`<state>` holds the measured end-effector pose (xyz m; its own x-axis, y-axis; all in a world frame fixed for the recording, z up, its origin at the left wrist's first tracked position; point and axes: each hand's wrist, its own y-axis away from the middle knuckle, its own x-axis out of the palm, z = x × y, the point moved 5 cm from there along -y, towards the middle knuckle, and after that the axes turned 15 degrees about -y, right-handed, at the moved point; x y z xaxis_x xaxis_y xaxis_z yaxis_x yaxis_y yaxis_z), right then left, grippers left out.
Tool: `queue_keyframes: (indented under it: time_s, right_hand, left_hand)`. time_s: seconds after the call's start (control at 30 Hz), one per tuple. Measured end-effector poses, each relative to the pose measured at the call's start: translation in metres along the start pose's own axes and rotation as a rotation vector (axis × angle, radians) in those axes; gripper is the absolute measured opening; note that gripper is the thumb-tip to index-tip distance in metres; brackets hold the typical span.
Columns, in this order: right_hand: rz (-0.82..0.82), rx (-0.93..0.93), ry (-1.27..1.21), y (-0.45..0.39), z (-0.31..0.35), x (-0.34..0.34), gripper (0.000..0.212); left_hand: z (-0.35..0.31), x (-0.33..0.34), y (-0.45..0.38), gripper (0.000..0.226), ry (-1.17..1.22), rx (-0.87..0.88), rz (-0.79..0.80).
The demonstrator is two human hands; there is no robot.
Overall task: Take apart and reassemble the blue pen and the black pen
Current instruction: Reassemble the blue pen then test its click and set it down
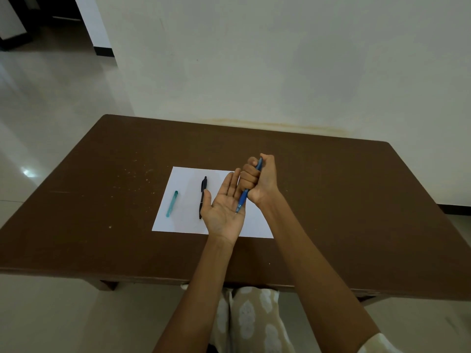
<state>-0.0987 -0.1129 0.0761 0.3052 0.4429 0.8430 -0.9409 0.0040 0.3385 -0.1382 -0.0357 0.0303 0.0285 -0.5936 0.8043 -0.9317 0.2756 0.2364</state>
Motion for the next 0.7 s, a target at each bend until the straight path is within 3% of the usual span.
queue_keyframes:
  time_s: [0.7]
  right_hand:
    - [-0.032,-0.007,-0.02,0.0023,0.0013,-0.0046,0.042]
  left_hand:
    - [-0.0004,0.0091,0.0059,0.065,0.007,-0.019,0.003]
